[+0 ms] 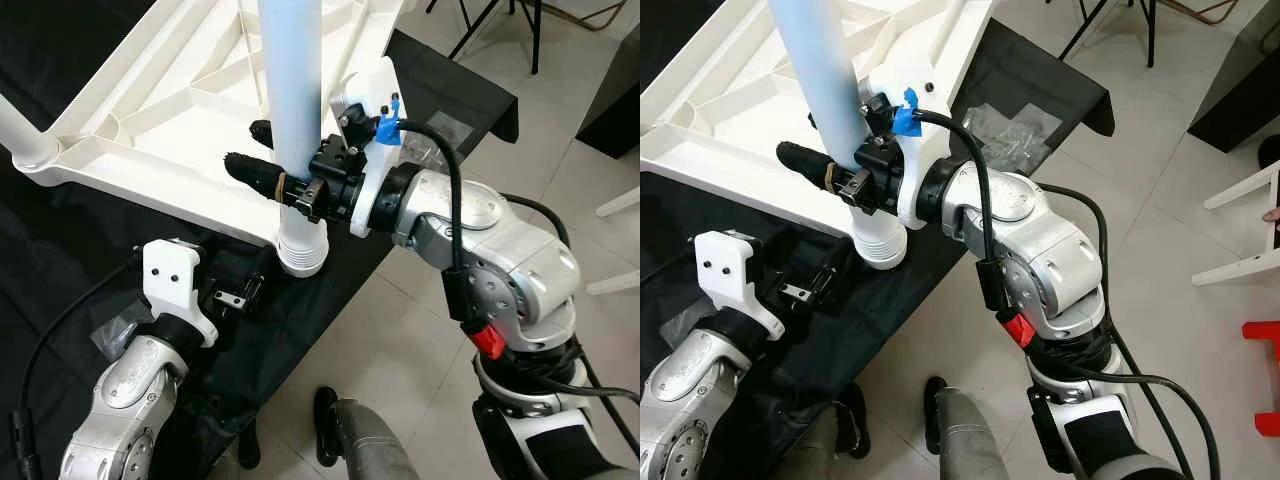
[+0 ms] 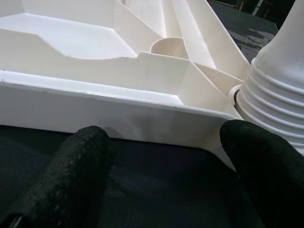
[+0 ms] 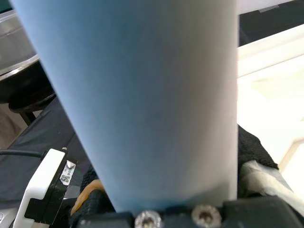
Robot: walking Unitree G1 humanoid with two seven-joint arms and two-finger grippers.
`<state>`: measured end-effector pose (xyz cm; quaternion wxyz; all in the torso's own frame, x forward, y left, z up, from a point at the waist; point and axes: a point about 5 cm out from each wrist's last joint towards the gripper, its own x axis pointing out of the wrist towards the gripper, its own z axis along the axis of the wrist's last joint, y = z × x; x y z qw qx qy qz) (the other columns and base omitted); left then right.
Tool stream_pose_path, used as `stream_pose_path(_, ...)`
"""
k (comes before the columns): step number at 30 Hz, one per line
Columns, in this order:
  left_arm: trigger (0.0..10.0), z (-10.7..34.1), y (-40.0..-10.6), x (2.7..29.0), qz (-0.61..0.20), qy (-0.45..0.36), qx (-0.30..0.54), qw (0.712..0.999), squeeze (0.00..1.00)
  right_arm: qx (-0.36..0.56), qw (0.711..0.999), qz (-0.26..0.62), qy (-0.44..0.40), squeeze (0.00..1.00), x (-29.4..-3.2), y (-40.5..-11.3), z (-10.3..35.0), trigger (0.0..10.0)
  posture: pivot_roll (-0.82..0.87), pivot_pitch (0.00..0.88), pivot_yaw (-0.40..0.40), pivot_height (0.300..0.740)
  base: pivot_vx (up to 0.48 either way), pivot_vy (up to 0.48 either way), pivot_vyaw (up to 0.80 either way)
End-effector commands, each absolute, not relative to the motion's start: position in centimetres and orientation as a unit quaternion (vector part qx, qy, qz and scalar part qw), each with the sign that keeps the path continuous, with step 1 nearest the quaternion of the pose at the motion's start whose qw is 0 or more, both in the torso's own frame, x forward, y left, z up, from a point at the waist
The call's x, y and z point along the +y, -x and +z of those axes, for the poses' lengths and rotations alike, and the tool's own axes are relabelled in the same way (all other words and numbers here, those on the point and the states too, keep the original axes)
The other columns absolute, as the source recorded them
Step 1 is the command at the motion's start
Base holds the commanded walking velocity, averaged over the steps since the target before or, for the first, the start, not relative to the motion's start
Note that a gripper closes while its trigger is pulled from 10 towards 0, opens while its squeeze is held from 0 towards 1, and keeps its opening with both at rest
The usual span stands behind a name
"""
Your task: Building children table
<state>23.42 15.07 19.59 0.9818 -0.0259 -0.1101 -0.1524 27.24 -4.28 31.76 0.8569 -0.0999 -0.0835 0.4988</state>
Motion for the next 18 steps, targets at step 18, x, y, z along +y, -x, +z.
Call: stream_pose_path(18, 10.0, 19.4, -23.9, 16.7, -0.125, 0.039, -0.120, 0.984, 0.00, -0.162, 0.675, 0.712, 0.110, 0.00, -9.0, -26.5, 34.7, 10.0, -0.06, 0.268, -0.105, 0.740, 0.000, 0.000, 0.00)
